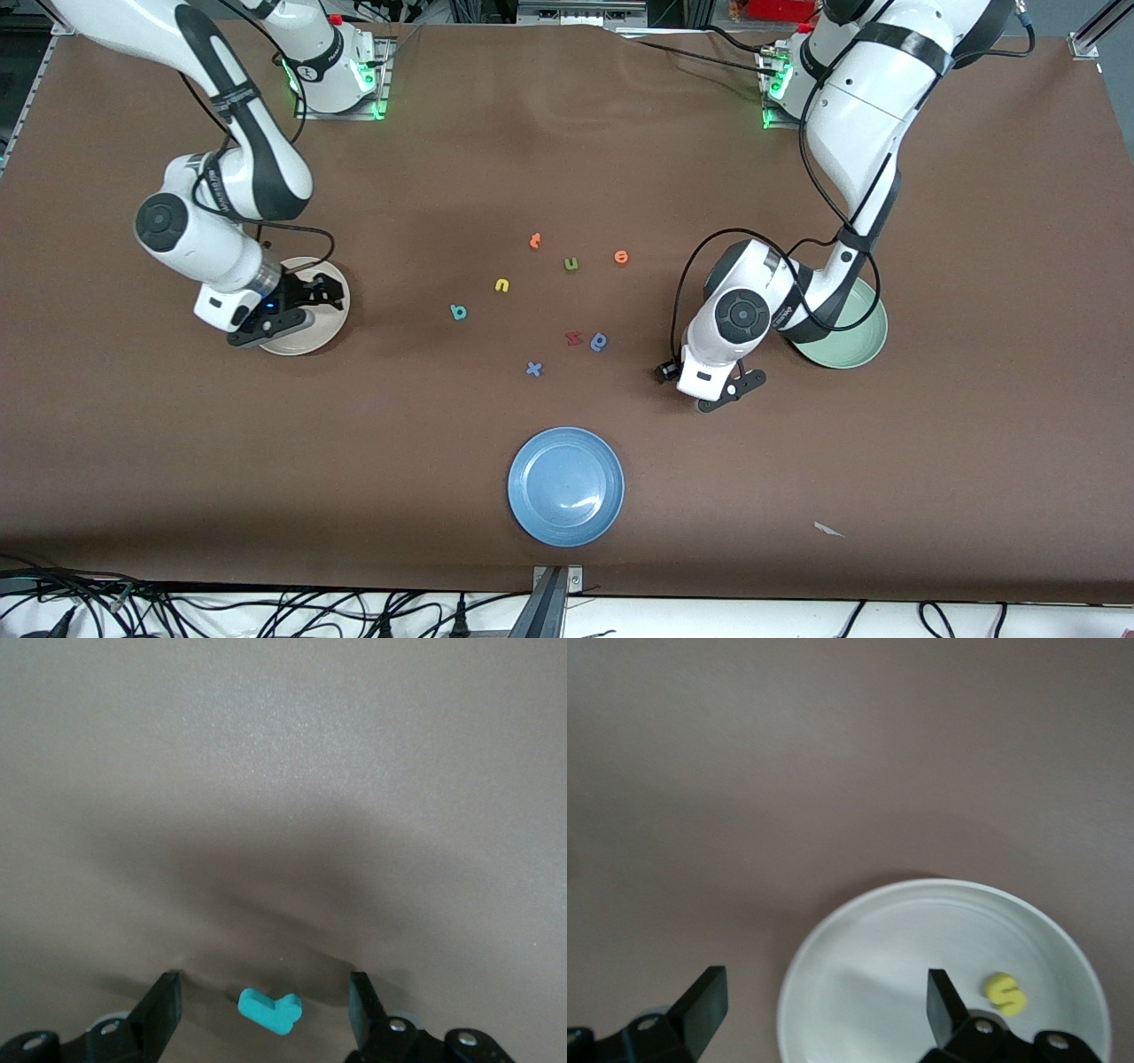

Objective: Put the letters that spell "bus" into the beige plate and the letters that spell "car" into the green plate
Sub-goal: 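Reach the left gripper to the cyan l while the right drops s, then grasp the cyan l with the left gripper while the right reaches a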

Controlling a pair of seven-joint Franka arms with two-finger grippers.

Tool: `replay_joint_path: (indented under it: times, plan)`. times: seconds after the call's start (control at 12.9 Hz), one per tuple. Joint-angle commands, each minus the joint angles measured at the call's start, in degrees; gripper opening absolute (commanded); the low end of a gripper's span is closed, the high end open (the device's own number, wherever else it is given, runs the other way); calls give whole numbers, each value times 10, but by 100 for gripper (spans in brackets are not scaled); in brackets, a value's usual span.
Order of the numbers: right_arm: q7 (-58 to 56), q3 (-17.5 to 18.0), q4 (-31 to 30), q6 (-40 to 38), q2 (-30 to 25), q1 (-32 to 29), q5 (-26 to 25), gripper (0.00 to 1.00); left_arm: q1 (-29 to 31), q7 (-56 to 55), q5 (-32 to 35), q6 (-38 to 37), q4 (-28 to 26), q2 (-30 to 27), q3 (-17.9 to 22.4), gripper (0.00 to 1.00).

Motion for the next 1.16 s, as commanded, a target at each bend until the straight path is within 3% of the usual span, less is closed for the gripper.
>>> replay_joint_path:
  times: [0.0, 0.08, 0.31, 0.62, 0.77, 0.93, 1.08]
  plan:
    - [41, -3, 25, 0, 15, 38, 10, 100, -8, 0, -7, -7, 15, 7, 9, 79]
    - [59, -3, 32, 0, 21, 51, 6, 100, -7, 0, -6, -8, 15, 7, 9, 78]
    - [96, -4, 57, 1, 40, 95, 2, 100, -7, -2, -10, -9, 15, 7, 9, 60]
    - [128, -16, 97, -6, 73, 148, -4, 100, -8, -15, -11, -20, 15, 5, 8, 60]
    - [185, -40, 151, -66, 95, 189, -25, 100, -8, -18, -11, -20, 15, 5, 8, 54]
    - [230, -44, 193, -132, 98, 205, -41, 100, -8, -29, -11, -20, 15, 6, 8, 46]
    - [251, -45, 220, -147, 118, 213, -43, 100, -8, -36, -11, -20, 14, 6, 7, 42]
